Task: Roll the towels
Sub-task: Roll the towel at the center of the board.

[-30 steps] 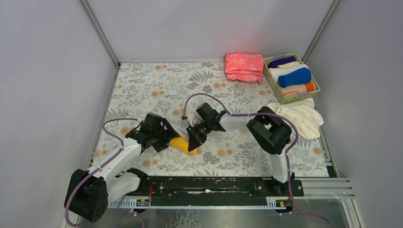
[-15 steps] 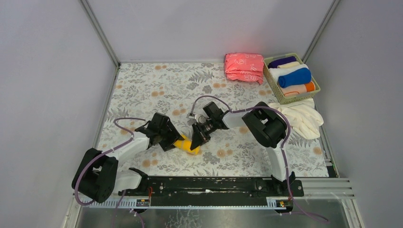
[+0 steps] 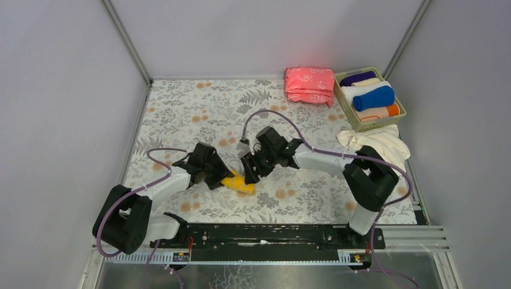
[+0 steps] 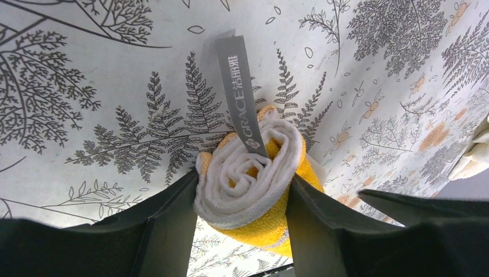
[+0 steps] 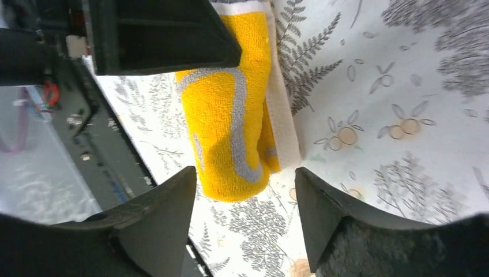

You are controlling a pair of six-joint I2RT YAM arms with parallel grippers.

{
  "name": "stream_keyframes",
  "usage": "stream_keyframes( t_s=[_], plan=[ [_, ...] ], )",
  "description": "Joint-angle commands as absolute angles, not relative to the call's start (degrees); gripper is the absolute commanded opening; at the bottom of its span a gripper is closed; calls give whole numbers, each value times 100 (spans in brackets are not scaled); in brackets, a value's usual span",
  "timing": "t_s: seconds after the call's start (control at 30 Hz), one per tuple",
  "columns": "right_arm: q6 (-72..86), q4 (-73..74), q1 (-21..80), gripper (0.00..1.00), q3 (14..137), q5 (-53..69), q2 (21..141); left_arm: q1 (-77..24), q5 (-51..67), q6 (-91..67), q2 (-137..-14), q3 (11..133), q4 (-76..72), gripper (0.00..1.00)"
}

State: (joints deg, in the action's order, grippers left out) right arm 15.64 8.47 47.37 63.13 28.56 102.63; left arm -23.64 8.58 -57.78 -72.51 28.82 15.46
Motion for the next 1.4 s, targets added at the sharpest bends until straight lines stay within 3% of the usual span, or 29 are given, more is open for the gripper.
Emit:
stream_keyframes(
  t_s=[0.0,0.13,0.37,0.7,0.83,0.93,1.1,1.27,1.37],
  plan=[
    [616,1339,5461,72,6347,588,9564,-2390,483,-5401,-7527,2785,2074,52],
    [63,1469,6021,81,6531,-174,9403,-2391,515,-5345,-7612,2910,2152,52],
    [-673,1090,6827,81,6623,-1001,9787,-2388,541,-5297,-7710,3005,2177,52],
    [-884,809,6891,70,6685,-798,10702,-2393,596,-5256,-7808,3146,2180,54],
    [-714,932,6768,58,6725,-480,10935,-2392,672,-5256,-7818,3210,2171,59],
    [-447,968,6493,45,6643,241,10877,-2391,693,-5309,-7664,3185,2171,64],
    [-66,928,6014,32,6476,1499,10755,-2388,645,-5404,-7342,3106,2187,67],
    [215,819,5777,30,6386,2065,10740,-2391,641,-5421,-7431,3045,2060,65],
    [305,873,5774,41,6432,1842,10694,-2405,712,-5456,-7619,2973,1864,56]
  ],
)
